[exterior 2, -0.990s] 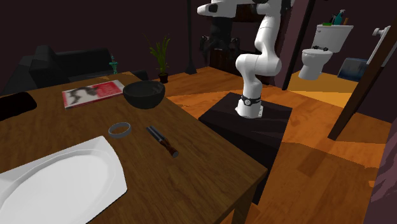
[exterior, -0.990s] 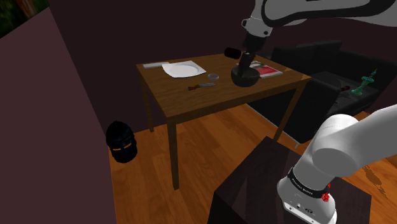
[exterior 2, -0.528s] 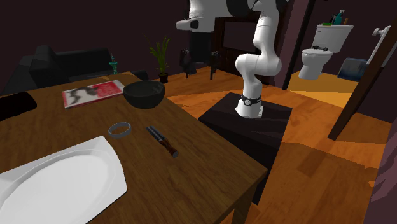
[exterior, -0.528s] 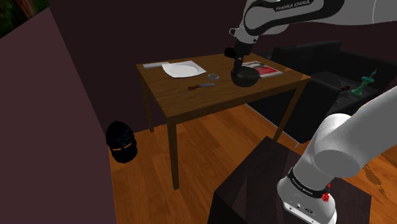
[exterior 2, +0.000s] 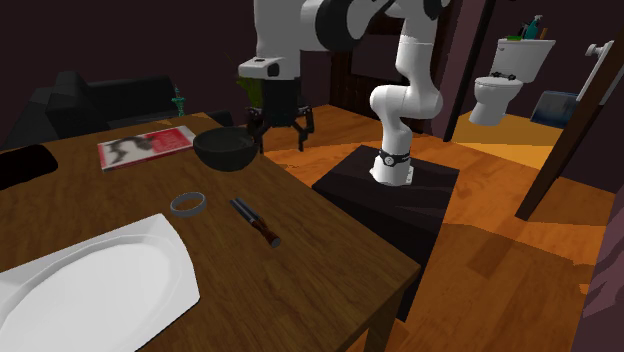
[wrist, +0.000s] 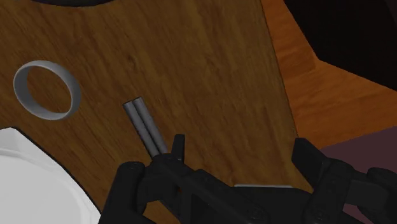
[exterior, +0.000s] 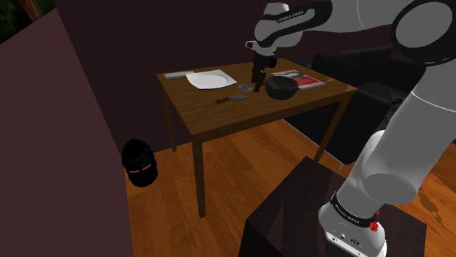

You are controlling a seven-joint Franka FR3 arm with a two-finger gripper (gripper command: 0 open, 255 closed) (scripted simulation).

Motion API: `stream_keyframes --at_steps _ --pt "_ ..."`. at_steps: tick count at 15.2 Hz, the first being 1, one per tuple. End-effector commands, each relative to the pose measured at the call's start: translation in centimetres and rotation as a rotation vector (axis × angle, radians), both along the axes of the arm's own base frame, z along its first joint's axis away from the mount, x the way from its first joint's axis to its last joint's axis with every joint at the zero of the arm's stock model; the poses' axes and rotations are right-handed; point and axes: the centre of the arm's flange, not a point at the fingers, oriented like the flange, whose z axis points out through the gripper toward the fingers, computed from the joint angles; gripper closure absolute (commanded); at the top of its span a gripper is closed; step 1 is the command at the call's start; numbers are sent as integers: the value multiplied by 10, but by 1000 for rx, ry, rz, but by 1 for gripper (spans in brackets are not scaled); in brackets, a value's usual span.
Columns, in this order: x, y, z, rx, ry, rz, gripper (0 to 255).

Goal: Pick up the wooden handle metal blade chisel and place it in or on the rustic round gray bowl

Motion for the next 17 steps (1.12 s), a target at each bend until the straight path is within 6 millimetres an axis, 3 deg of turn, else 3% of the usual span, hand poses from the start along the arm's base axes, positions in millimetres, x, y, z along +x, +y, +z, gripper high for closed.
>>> stream_keyframes --at_steps 1,10,17 --pt "26 -1 -13 -6 0 86 0" --pt "129 10 -65 -27 2 426 0" --pt "132 12 -101 -27 2 426 0"
